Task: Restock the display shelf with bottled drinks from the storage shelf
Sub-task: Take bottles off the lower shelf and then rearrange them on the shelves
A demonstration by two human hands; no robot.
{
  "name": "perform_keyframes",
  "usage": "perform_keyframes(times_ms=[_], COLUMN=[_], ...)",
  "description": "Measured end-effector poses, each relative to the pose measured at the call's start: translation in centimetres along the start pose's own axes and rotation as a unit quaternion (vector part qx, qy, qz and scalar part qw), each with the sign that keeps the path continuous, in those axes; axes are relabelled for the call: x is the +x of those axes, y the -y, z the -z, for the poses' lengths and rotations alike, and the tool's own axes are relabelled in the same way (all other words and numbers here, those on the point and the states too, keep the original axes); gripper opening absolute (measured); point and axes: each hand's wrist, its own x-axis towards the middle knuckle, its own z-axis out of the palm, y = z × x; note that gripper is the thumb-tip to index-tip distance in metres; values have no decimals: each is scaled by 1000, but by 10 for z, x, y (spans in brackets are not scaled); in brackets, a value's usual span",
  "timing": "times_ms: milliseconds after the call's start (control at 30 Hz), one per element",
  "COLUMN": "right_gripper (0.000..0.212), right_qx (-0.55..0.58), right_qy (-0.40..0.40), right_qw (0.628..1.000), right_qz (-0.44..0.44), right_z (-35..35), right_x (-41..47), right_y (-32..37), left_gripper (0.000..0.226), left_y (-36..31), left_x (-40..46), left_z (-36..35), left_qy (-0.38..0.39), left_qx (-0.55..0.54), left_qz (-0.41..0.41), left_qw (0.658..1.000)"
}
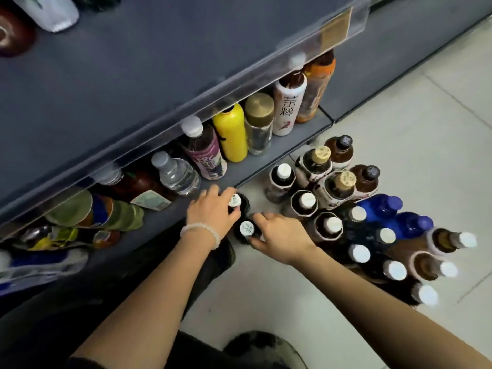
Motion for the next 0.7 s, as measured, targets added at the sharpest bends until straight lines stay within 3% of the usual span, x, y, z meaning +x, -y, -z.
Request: perform_keyframes(times_ms=[200,400,700], right_gripper=[39,33,36], right_qx=[4,-13,17], right_qy=[-37,-74,-81], right_qw=[999,996,996], right_qz=[32,57,21], right_z=[-19,-20,11], right_x=[22,17,-27], right_y=[3,-1,7], left_gripper=[35,30,24], left_y=[1,3,4], left_x=[27,26,-19], left_z=[-6,-8,33], left_qy=[56,16,-59], left_qx=[-23,-44,-76], left_qz=[-17,-25,-10], left_qw=[998,999,995])
